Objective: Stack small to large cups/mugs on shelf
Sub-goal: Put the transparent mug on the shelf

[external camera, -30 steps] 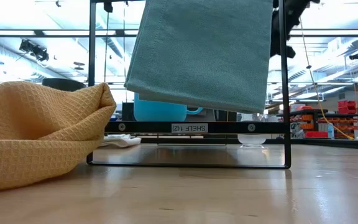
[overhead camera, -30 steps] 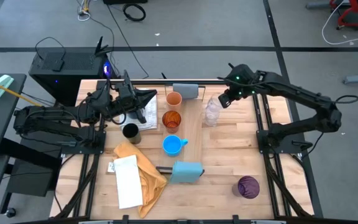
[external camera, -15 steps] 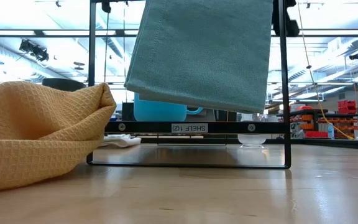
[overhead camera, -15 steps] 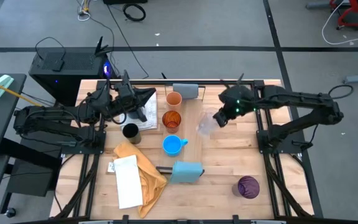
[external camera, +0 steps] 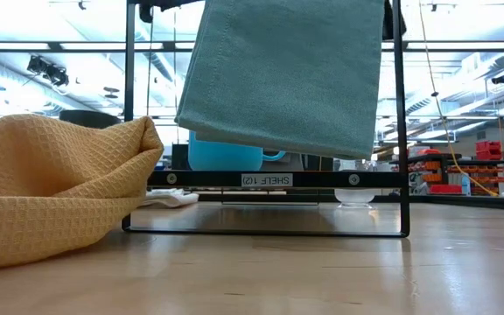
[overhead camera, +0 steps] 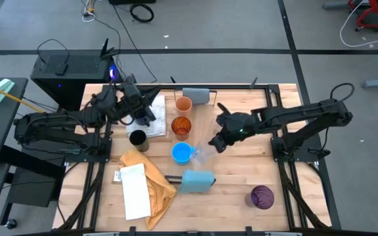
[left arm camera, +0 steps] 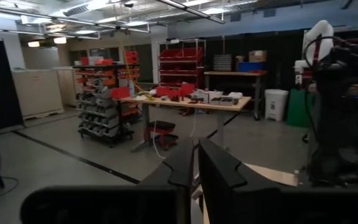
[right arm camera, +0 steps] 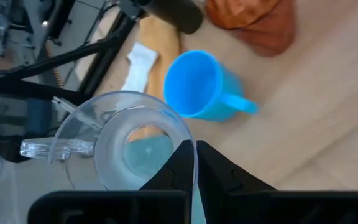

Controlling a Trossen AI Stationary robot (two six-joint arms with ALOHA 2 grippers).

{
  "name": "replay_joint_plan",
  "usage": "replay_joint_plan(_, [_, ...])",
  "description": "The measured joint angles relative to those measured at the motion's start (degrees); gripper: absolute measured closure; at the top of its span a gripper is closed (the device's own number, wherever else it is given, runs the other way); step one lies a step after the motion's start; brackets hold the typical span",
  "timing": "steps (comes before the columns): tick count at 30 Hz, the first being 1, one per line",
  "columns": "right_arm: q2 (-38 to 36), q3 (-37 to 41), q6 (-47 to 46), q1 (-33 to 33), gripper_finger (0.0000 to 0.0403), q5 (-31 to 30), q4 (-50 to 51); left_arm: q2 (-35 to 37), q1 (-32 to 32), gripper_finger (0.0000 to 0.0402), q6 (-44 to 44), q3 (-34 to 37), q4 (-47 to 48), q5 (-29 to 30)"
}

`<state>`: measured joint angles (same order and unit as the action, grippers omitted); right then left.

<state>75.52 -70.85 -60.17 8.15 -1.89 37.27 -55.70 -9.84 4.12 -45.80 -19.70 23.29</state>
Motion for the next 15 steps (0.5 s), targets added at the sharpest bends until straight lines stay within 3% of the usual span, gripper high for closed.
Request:
replay_joint_plan(8, [8.81, -10.70, 1.52, 1.43, 0.0383, -1.34, 1.13, 0.00, -1.76, 0.0375, -0.68, 0.00, 0.00, 0.00])
replay_joint_plan(15, [18.35, -23.34, 7.04, 1.26, 0.0383, -5.06, 15.03, 0.02, -1.95, 0.0366, -2.01, 0.00, 0.02, -0.04])
